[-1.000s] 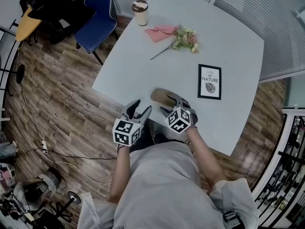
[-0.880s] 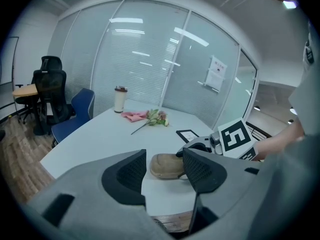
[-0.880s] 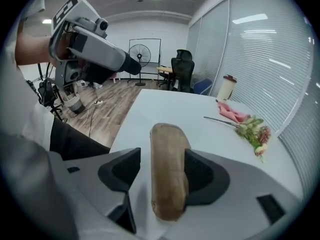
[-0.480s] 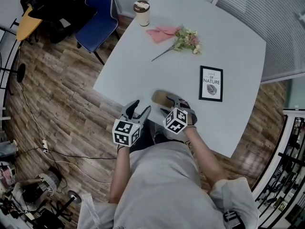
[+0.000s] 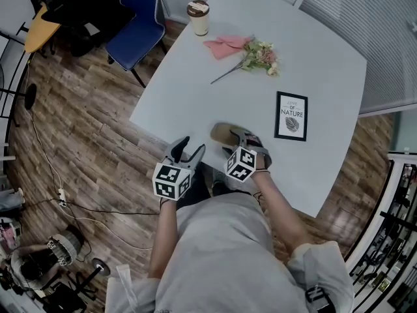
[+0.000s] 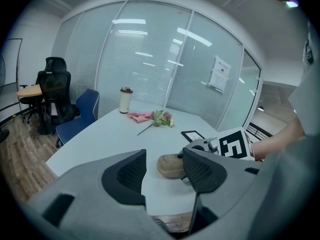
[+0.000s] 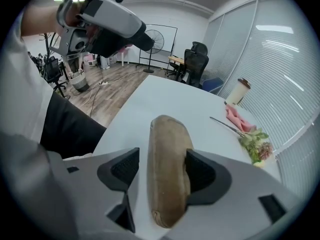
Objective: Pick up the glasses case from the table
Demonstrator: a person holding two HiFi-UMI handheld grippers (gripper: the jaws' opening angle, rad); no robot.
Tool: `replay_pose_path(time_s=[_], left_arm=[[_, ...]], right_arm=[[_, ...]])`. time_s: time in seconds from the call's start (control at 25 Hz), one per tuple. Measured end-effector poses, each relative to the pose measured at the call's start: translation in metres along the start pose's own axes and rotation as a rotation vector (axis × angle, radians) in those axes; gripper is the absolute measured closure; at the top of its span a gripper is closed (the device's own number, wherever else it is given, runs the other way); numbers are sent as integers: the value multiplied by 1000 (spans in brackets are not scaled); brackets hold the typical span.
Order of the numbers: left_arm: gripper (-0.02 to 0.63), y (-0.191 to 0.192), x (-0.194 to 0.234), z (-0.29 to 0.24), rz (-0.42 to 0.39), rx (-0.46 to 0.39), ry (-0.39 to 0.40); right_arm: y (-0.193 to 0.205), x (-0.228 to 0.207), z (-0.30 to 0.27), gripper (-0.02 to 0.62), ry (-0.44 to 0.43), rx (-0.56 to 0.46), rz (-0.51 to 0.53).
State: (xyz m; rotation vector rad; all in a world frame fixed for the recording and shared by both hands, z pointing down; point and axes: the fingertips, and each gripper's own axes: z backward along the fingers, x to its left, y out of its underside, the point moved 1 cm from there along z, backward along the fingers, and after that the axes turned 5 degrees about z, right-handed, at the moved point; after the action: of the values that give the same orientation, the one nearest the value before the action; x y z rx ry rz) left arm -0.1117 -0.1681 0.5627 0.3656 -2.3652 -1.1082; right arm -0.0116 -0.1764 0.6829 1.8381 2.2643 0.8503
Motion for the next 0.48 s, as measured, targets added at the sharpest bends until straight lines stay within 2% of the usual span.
replay_pose_path(time_s=[0.48], left_arm=[[385, -6, 4, -2, -2, 1, -7]], right_arm=[[8, -13, -11, 311, 0, 36, 62]])
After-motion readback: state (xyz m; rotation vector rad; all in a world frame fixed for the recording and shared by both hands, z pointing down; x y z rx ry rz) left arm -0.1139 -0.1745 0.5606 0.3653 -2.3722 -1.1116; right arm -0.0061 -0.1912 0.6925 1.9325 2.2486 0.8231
